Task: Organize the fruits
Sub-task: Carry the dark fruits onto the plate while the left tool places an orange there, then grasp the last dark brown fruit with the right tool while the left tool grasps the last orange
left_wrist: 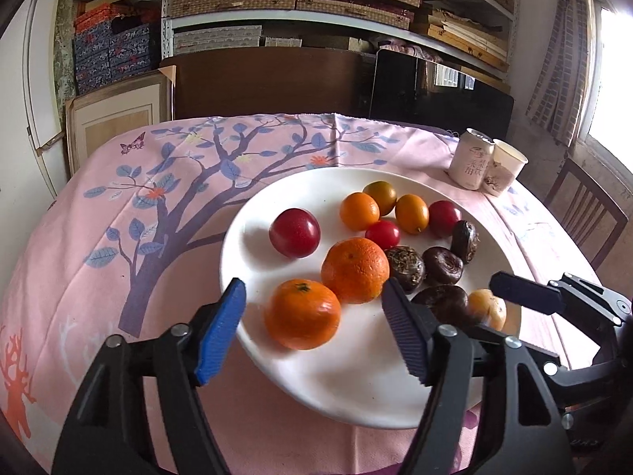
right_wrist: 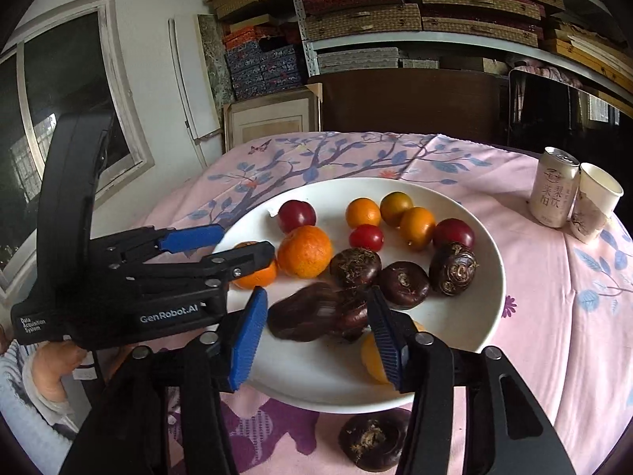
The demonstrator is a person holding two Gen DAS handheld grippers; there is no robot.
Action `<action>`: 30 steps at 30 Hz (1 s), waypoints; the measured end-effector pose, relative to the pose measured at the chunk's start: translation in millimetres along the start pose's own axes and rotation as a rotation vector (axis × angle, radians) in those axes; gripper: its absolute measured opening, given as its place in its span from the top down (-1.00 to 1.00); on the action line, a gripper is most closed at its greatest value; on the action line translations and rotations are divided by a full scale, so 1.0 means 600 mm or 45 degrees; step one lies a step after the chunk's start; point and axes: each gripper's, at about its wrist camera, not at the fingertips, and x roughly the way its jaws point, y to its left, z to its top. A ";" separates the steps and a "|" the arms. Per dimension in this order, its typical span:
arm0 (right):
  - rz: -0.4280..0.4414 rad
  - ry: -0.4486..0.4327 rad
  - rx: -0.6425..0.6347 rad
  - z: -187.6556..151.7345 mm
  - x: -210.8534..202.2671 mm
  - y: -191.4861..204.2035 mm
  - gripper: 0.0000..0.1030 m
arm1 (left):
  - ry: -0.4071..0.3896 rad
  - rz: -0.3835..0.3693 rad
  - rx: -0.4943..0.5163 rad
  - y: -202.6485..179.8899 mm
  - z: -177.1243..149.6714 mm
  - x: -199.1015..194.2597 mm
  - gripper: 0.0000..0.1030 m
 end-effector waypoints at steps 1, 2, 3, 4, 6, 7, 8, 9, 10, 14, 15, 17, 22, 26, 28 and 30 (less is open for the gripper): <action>-0.020 -0.003 0.002 -0.001 -0.002 -0.005 -0.24 | -0.001 -0.006 -0.007 0.002 -0.001 -0.002 -0.54; -0.038 -0.008 0.017 -0.003 -0.006 -0.012 -0.24 | 0.001 -0.018 -0.017 0.003 -0.002 -0.004 -0.55; -0.049 -0.009 0.036 -0.006 -0.010 -0.019 -0.24 | 0.005 -0.028 -0.029 0.005 -0.003 -0.007 -0.56; -0.054 -0.005 0.056 -0.008 -0.014 -0.028 -0.24 | 0.008 -0.034 -0.041 0.008 -0.006 -0.010 -0.69; -0.068 -0.001 0.100 -0.013 -0.025 -0.045 -0.28 | 0.000 -0.023 -0.055 0.010 -0.015 -0.020 -0.76; -0.076 -0.002 0.120 -0.017 -0.029 -0.054 -0.34 | 0.003 -0.014 -0.052 0.010 -0.020 -0.024 -0.76; -0.085 -0.005 0.138 -0.021 -0.035 -0.062 -0.38 | 0.010 -0.010 -0.049 0.009 -0.025 -0.028 -0.76; -0.094 -0.008 0.151 -0.025 -0.041 -0.069 -0.39 | 0.010 -0.009 -0.048 0.007 -0.030 -0.033 -0.77; -0.099 -0.006 0.160 -0.030 -0.045 -0.075 -0.44 | 0.005 -0.008 -0.048 0.006 -0.034 -0.038 -0.79; -0.115 0.035 0.179 -0.061 -0.056 -0.088 -0.51 | -0.011 0.013 -0.018 -0.006 -0.054 -0.059 -0.90; -0.115 0.053 0.179 -0.071 -0.056 -0.089 -0.51 | -0.010 0.024 -0.008 -0.008 -0.060 -0.063 -0.91; -0.125 0.080 0.173 -0.083 -0.057 -0.087 -0.55 | 0.001 0.038 0.004 -0.011 -0.072 -0.069 -0.91; -0.117 0.094 0.123 -0.094 -0.060 -0.071 -0.59 | 0.007 0.052 -0.013 -0.008 -0.096 -0.092 -0.91; -0.113 0.125 0.077 -0.099 -0.052 -0.055 -0.60 | -0.003 0.066 -0.028 -0.005 -0.105 -0.103 -0.91; -0.110 0.136 0.063 -0.100 -0.049 -0.051 -0.60 | 0.008 0.071 -0.033 -0.003 -0.105 -0.099 -0.91; -0.108 0.139 0.059 -0.100 -0.049 -0.051 -0.60 | 0.031 0.077 -0.036 -0.002 -0.107 -0.092 -0.91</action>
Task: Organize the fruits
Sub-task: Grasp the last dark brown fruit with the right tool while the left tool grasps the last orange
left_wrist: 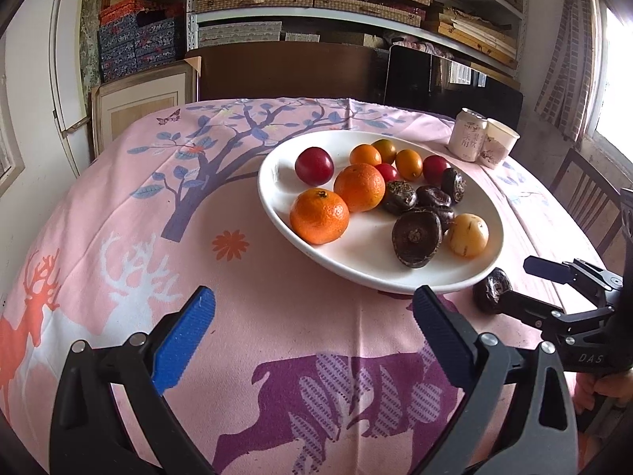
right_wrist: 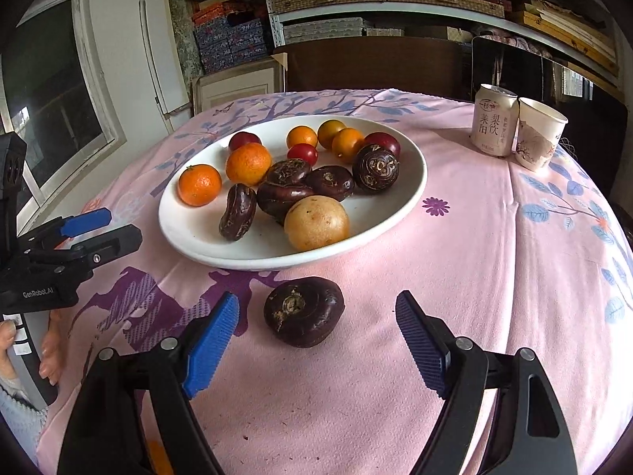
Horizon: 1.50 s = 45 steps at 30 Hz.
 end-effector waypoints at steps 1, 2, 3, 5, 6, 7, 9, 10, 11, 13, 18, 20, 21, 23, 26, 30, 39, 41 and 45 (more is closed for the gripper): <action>0.003 0.003 0.000 0.000 0.001 0.000 -0.60 | 0.008 0.001 0.000 0.000 -0.001 0.002 -0.91; 0.006 0.008 0.000 -0.001 0.002 0.000 -0.60 | 0.012 0.002 0.003 -0.001 -0.001 0.003 -0.91; 0.007 0.016 -0.002 0.000 0.004 0.001 -0.60 | 0.013 0.001 0.007 -0.002 -0.002 0.004 -0.91; 0.008 0.026 -0.011 0.000 0.007 0.003 -0.60 | 0.012 0.001 0.021 -0.006 -0.002 0.003 -0.91; 0.008 0.031 -0.016 0.000 0.008 0.005 -0.60 | 0.012 0.001 0.028 -0.008 -0.003 0.003 -0.91; 0.006 0.038 -0.025 -0.001 0.011 0.008 -0.60 | 0.013 0.001 0.037 -0.011 -0.003 0.003 -0.91; 0.002 0.057 -0.043 -0.001 0.016 0.014 -0.60 | 0.018 0.006 0.054 -0.016 -0.004 0.004 -0.91; 0.002 0.068 -0.051 -0.001 0.019 0.017 -0.60 | 0.020 0.010 0.063 -0.018 -0.005 0.005 -0.91; 0.001 0.077 -0.056 -0.002 0.021 0.019 -0.60 | 0.022 0.014 0.071 -0.021 -0.006 0.006 -0.91; 0.001 0.090 -0.055 -0.001 0.025 0.022 -0.60 | 0.027 0.018 0.086 -0.025 -0.007 0.007 -0.91; 0.012 0.121 -0.008 -0.002 0.033 0.015 -0.60 | 0.036 0.029 0.119 -0.034 -0.009 0.010 -0.91; 0.017 0.124 0.011 0.000 0.036 0.012 -0.59 | 0.038 0.034 0.130 -0.036 -0.010 0.011 -0.91; 0.015 0.122 0.017 0.000 0.036 0.012 -0.59 | 0.040 0.035 0.135 -0.037 -0.010 0.011 -0.91; 0.014 0.125 0.012 0.002 0.040 0.016 -0.51 | 0.045 0.039 0.144 -0.039 -0.012 0.013 -0.91; -0.038 0.124 -0.027 0.002 0.041 0.027 0.09 | 0.054 0.031 0.158 -0.045 -0.016 0.012 -0.91; 0.005 0.111 -0.027 0.000 0.032 0.019 0.10 | 0.055 -0.028 0.180 -0.064 -0.033 -0.007 -0.91; 0.005 0.104 0.102 -0.004 0.022 -0.031 0.08 | -0.099 -0.268 0.441 -0.158 -0.098 -0.111 -0.91; 0.000 0.106 0.092 -0.005 0.023 -0.028 0.05 | -0.086 -0.273 0.528 -0.184 -0.113 -0.114 -0.91; -0.001 0.107 0.090 -0.005 0.024 -0.028 0.05 | -0.027 -0.278 0.625 -0.211 -0.131 -0.107 -0.91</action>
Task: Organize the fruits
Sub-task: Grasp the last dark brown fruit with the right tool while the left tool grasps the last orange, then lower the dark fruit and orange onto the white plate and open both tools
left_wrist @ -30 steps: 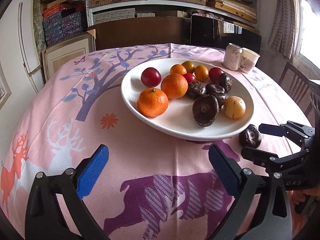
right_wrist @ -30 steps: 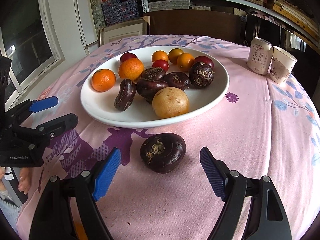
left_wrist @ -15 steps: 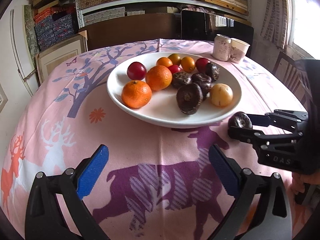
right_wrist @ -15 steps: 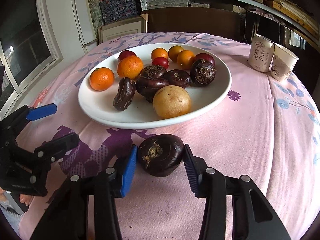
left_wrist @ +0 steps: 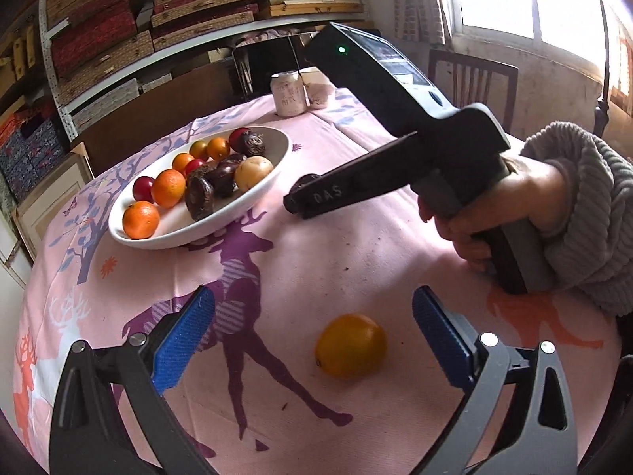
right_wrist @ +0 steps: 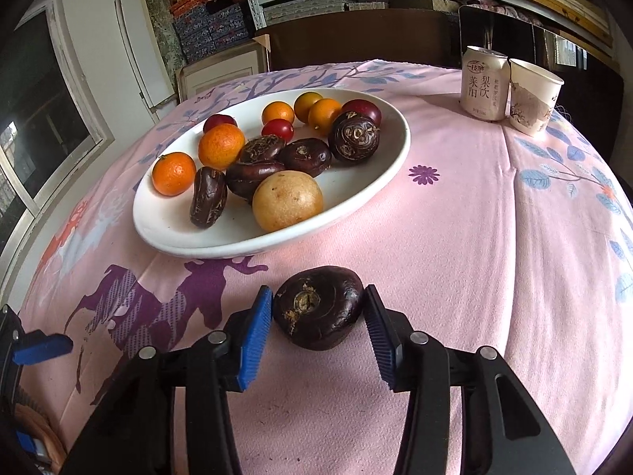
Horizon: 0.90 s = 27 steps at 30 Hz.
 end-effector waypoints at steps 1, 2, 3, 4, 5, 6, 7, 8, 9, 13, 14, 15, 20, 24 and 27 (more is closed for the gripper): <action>-0.001 0.000 -0.001 0.000 0.000 0.000 0.05 | 0.007 -0.019 -0.009 0.002 -0.001 0.001 -0.91; -0.001 0.001 -0.001 0.000 0.000 -0.001 0.04 | 0.019 -0.045 -0.029 0.007 -0.001 0.004 -0.91; -0.001 0.001 -0.003 0.000 0.000 0.000 0.04 | 0.039 -0.071 -0.056 0.013 -0.003 0.008 -0.91; 0.001 0.003 -0.006 0.000 0.002 0.001 0.00 | 0.060 -0.092 -0.083 0.020 -0.003 0.014 -0.91; 0.002 0.004 -0.010 0.001 0.003 0.002 -0.02 | 0.079 -0.113 -0.104 0.024 -0.004 0.019 -0.91; 0.001 0.005 -0.016 0.001 0.004 0.003 -0.03 | 0.093 -0.133 -0.118 0.027 -0.006 0.022 -0.87; 0.000 0.006 -0.019 0.000 0.003 0.004 -0.04 | 0.106 -0.153 -0.124 0.028 -0.006 0.024 -0.71; 0.000 0.006 -0.020 0.000 0.004 0.004 -0.05 | 0.120 -0.174 -0.124 0.026 -0.008 0.028 -0.57; 0.001 0.006 -0.019 0.000 0.003 0.004 -0.05 | 0.143 -0.196 -0.123 0.023 -0.010 0.033 -0.36; 0.000 0.006 -0.019 0.000 0.003 0.005 -0.05 | 0.219 -0.270 -0.135 0.020 -0.016 0.048 0.19; 0.001 0.005 -0.018 0.000 0.003 0.004 -0.04 | 0.224 -0.280 -0.140 0.020 -0.017 0.047 0.20; 0.001 0.005 -0.016 0.000 0.003 0.004 -0.04 | 0.227 -0.286 -0.142 0.018 -0.019 0.044 0.22; 0.010 -0.004 0.016 0.000 0.001 -0.002 0.08 | 0.215 -0.320 -0.210 0.023 -0.034 0.023 0.28; 0.016 -0.011 0.026 0.000 -0.001 -0.004 0.10 | 0.165 -0.260 -0.236 0.034 -0.032 0.008 0.28; 0.024 -0.036 0.052 0.000 -0.008 -0.011 0.11 | 0.140 -0.197 -0.258 0.058 -0.016 0.006 0.28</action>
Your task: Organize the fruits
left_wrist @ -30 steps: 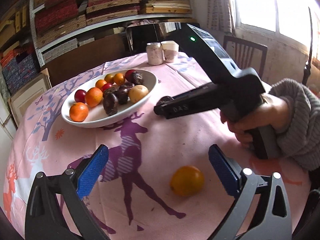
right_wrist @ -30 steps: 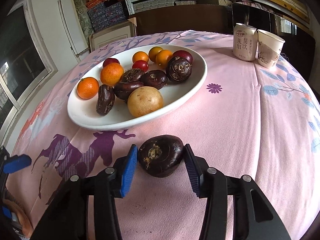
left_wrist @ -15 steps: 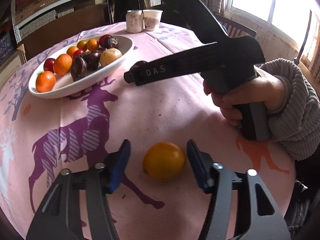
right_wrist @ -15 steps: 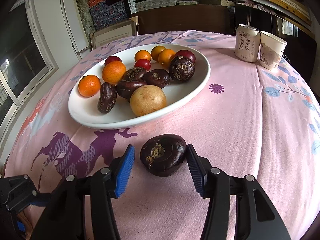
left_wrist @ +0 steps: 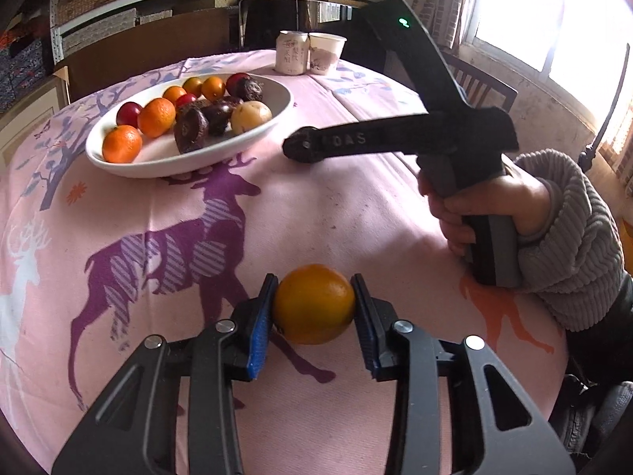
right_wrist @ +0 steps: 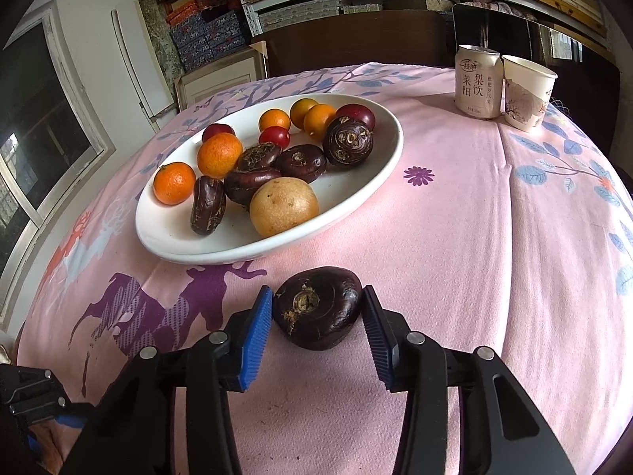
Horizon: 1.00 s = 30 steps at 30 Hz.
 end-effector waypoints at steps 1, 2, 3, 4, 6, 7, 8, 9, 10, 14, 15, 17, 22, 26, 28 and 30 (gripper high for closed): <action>0.003 -0.019 0.009 0.001 -0.006 -0.003 0.11 | -0.020 0.027 -0.007 0.009 0.010 -0.006 0.28; 0.007 -0.042 0.016 0.003 -0.014 -0.005 0.11 | -0.044 0.060 -0.010 0.018 0.022 -0.014 0.28; 0.011 -0.070 0.022 0.004 -0.024 -0.007 0.11 | -0.072 0.092 -0.013 0.029 0.035 -0.022 0.28; 0.015 -0.097 0.027 0.004 -0.034 -0.009 0.11 | -0.102 0.127 -0.019 0.041 0.051 -0.030 0.28; 0.036 -0.163 0.036 0.008 -0.057 -0.013 0.11 | -0.156 0.178 -0.052 0.070 0.085 -0.043 0.28; 0.046 -0.197 0.037 0.012 -0.068 -0.014 0.11 | -0.183 0.210 -0.072 0.084 0.104 -0.046 0.28; 0.050 -0.225 0.038 0.018 -0.075 -0.014 0.11 | -0.205 0.240 -0.090 0.097 0.121 -0.047 0.28; 0.056 -0.243 0.041 0.027 -0.079 -0.014 0.11 | -0.221 0.263 -0.107 0.108 0.140 -0.044 0.28; 0.064 -0.244 0.045 0.039 -0.078 -0.015 0.11 | -0.236 0.283 -0.121 0.118 0.159 -0.039 0.28; 0.063 -0.229 0.050 0.087 -0.056 -0.013 0.11 | -0.272 0.306 -0.187 0.143 0.202 -0.004 0.28; 0.058 -0.230 0.050 0.100 -0.046 -0.012 0.11 | -0.275 0.309 -0.205 0.148 0.206 0.006 0.28; 0.067 -0.226 0.059 0.121 -0.025 -0.007 0.11 | -0.270 0.315 -0.234 0.159 0.209 0.029 0.28; 0.090 -0.209 0.076 0.156 0.030 0.003 0.08 | -0.216 0.326 -0.290 0.196 0.207 0.089 0.07; 0.099 -0.185 0.106 0.147 0.051 -0.007 -0.38 | -0.238 0.318 -0.260 0.192 0.195 0.091 -0.62; 0.076 -0.209 0.133 0.144 0.040 -0.016 -0.38 | -0.256 0.337 -0.243 0.182 0.191 0.084 -0.88; 0.075 -0.226 0.153 0.140 0.026 -0.023 -0.45 | -0.267 0.360 -0.232 0.175 0.184 0.076 -0.90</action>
